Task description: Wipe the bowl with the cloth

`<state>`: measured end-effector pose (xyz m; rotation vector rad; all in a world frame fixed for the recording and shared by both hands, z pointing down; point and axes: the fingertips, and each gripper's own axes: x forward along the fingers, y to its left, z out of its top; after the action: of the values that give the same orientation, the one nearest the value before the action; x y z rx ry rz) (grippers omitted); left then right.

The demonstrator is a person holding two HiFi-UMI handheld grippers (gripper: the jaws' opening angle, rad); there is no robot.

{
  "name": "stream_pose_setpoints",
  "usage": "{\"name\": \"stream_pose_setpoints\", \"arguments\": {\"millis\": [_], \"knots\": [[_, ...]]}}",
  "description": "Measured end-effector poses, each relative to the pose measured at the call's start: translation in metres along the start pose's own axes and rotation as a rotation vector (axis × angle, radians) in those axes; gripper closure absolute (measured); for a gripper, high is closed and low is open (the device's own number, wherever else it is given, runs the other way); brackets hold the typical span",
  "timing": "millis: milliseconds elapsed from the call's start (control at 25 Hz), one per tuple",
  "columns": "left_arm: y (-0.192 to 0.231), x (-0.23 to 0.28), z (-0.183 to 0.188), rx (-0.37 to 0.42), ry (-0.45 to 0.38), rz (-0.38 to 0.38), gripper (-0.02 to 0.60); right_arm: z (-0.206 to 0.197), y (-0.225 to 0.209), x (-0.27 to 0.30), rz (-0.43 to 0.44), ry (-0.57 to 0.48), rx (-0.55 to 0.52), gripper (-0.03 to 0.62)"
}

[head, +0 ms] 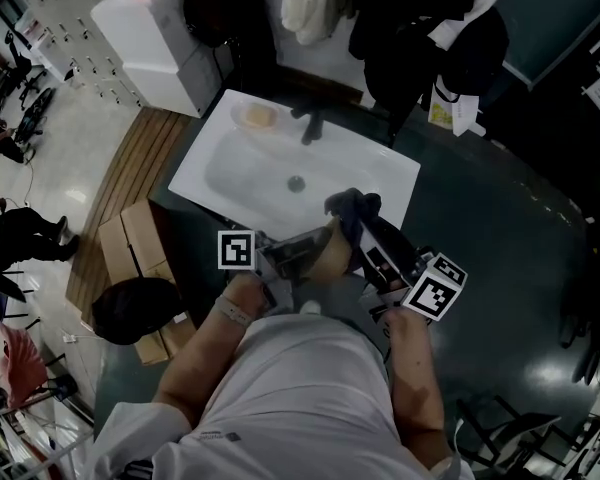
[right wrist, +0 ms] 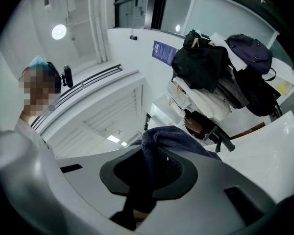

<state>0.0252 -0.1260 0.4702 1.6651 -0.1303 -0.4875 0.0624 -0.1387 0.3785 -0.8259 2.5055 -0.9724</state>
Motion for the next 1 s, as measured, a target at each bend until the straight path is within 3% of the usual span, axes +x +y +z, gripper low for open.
{"name": "stream_pose_setpoints", "arguments": {"millis": [400,600,1000], "knots": [[0.020,-0.019,0.025,-0.101,-0.209,0.054,0.557,-0.028,0.042,0.005,0.117,0.137,-0.098,0.526],[0.017,-0.023,0.038,-0.164,-0.300,-0.011,0.558,-0.055,0.055,0.011,0.166,0.220,-0.107,0.526],[0.005,-0.032,0.057,-0.159,-0.366,-0.079,0.560,-0.088,0.037,0.005,0.140,0.318,-0.082,0.526]]}}
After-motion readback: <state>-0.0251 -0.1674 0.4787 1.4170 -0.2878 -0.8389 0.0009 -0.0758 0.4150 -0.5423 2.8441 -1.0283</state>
